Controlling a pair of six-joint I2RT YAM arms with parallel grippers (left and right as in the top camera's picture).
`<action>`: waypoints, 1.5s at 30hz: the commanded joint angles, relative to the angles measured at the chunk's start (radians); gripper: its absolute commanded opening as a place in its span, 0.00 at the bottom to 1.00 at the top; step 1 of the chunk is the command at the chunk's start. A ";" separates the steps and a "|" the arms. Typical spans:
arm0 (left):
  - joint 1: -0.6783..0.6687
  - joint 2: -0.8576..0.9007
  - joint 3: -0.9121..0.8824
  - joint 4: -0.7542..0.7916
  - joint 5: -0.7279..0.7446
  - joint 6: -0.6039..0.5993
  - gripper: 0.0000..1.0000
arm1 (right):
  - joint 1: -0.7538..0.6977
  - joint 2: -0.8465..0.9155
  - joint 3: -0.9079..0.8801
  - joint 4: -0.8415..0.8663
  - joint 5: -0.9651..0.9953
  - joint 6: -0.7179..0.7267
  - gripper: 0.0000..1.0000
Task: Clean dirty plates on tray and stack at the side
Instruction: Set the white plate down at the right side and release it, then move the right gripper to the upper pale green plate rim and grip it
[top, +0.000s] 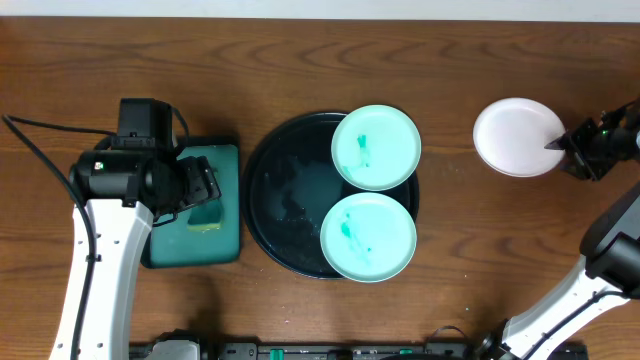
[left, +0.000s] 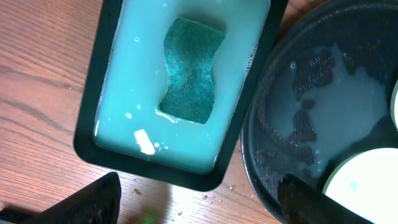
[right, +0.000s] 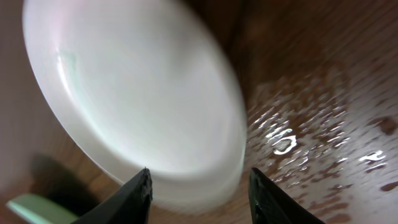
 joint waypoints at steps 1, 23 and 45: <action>-0.003 0.000 -0.001 -0.003 -0.005 0.006 0.81 | 0.023 -0.119 0.013 -0.016 -0.064 -0.032 0.48; -0.003 0.000 -0.001 -0.029 -0.005 0.006 0.81 | 0.641 -0.273 0.005 -0.053 0.064 -0.286 0.48; -0.003 0.000 -0.001 -0.029 -0.005 0.006 0.81 | 0.682 0.063 0.005 0.113 0.097 -0.274 0.53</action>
